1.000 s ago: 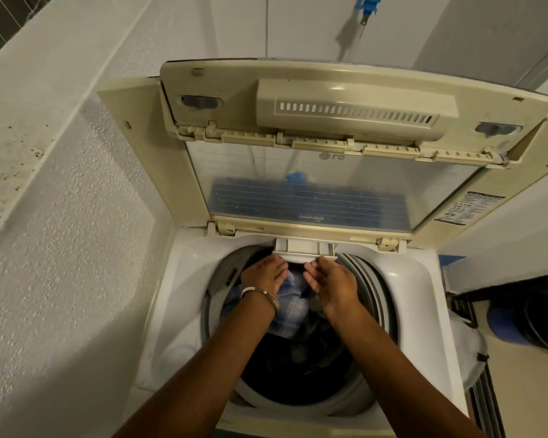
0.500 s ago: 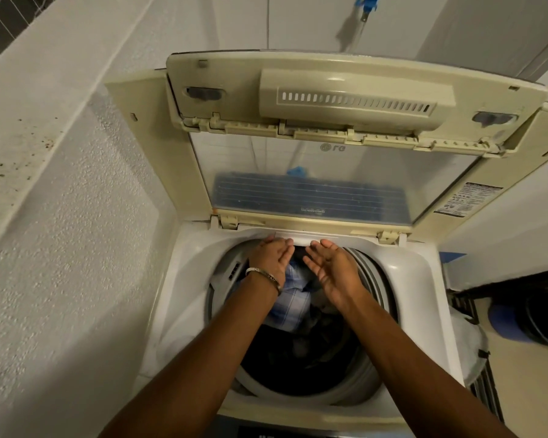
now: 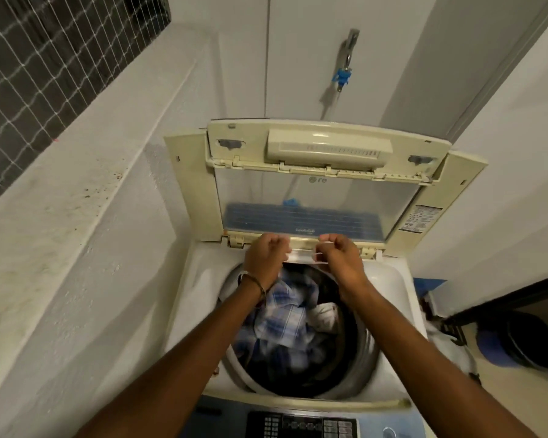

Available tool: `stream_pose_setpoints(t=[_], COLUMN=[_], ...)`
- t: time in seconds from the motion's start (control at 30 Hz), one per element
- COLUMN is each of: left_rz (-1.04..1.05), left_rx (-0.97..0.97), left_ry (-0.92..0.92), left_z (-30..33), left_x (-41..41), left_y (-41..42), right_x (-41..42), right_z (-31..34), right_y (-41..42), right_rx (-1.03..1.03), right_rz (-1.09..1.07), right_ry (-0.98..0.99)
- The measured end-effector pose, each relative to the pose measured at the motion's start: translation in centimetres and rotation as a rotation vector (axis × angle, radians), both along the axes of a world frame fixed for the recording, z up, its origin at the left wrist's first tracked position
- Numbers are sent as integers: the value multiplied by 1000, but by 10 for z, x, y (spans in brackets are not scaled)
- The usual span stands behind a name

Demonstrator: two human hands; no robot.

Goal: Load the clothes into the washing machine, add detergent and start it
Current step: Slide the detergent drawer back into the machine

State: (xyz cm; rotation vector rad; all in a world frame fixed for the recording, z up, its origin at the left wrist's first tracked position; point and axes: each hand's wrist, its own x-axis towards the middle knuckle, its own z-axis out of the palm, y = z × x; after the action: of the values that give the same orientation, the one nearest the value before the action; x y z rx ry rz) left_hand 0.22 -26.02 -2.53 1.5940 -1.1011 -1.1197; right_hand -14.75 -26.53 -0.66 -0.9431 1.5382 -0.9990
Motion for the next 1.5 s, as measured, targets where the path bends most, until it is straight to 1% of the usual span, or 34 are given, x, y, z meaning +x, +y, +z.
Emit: stream_pose_setpoints(t=[0.1,0.2,0.3,0.37,0.43,0.5,0.57,0.63,0.67,0.73,0.8,0.87,0.97,1.03,1.13,1.27,1.33,1.43,1.5], left_rz=[-53,-61,5,39,36,-43,-169,-238,-233,-155,-81,-64,-51,-55,-96,-250,-363,-568,-675], left_rx=[-188,-396,-589,-664,-722,-726,-631,-514,-493,-513,-543,-565,-577,-586,-572,-438,-348,-221,-138], left_ry=[-144,-219,-381,-494,-627,-786,-923,-988,-997,-1003,-1047,-1080,-1017,-996,-983,-997,-960,-903,-896], left_z=[46,92,141,167,184,189,186,179,176,173,175,175,171,169,170,172,173,169,159], left_x=[3,6,6,7,10,14,17,18,18,18,16,15,17,17,21,26,30,32,28], left_y=[1,1,-3,-12,-25,-42,-56,-63,-64,-65,-64,-63,-52,-39,-15,21,40,75,101], right_x=[2,5,7,7,6,1,-3,-5,-6,-10,-13,-14,-14,-15,-21,-31,-38,-49,-53], right_z=[43,91,141,165,179,183,181,173,169,161,163,165,169,170,173,174,169,148,126], right_y=[-4,-6,-7,-15,-29,-45,-58,-65,-65,-62,-57,-53,-41,-30,-12,19,37,70,97], right_rx=[-196,-410,-646,-780,-872,-885,-804,-693,-669,-702,-748,-767,-768,-745,-687,-584,-576,-567,-542], right_rz=[123,203,186,157,150,177,242,320,344,333,291,269,255,295,432,643,721,827,865], right_ry=[233,407,619,736,880,1036,1149,1215,1244,1265,1236,1237,1280,1314,1330,1305,1269,1150,1118])
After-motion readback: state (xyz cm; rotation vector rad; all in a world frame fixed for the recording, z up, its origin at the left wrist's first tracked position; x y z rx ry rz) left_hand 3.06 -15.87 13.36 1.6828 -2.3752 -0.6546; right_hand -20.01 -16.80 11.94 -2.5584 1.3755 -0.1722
